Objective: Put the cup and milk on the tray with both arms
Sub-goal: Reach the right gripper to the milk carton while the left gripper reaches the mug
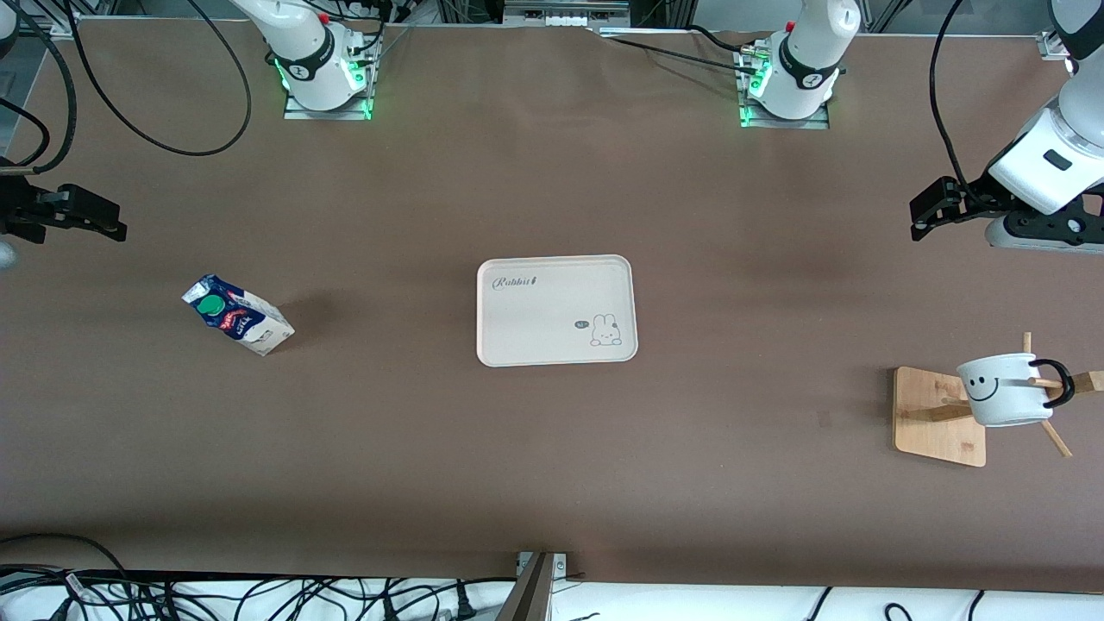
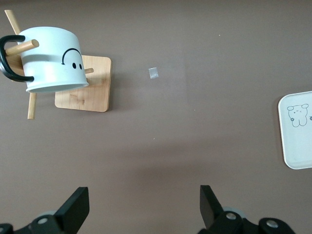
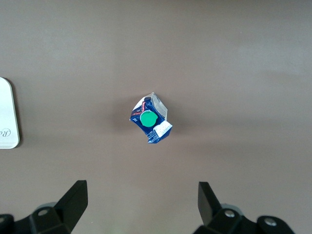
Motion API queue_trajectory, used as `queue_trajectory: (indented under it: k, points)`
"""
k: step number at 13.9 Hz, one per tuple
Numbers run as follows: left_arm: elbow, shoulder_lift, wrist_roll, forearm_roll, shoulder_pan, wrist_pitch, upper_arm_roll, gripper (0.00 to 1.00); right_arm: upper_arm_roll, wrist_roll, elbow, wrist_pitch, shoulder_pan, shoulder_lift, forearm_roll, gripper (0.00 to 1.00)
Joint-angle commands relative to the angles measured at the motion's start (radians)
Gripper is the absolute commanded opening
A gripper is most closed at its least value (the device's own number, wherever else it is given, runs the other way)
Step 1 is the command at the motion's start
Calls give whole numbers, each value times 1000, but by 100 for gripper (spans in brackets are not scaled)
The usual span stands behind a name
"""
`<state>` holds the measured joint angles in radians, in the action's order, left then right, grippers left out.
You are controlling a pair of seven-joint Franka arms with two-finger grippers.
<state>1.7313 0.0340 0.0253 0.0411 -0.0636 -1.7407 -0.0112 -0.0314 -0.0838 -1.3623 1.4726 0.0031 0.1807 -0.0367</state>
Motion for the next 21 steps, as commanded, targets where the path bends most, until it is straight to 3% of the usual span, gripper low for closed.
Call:
queue_trajectory:
  k: [1, 8, 10, 21]
  points:
    - [-29, -8, 1, -3, -5, 26, 3, 100, 4, -2, 0, -11, -2, -7, 15, 100]
    - [-42, -11, -24, -4, -4, 49, 17, 100, 4, -81, 0, -26, -2, 3, 14, 100]
    - [-52, -13, -41, -4, -5, 50, 19, 100, 2, -163, -1, -28, -5, 29, 14, 100]
    - [-75, -31, -91, -29, -2, 69, 31, 100, 4, -152, -26, -29, 107, 166, 15, 100]
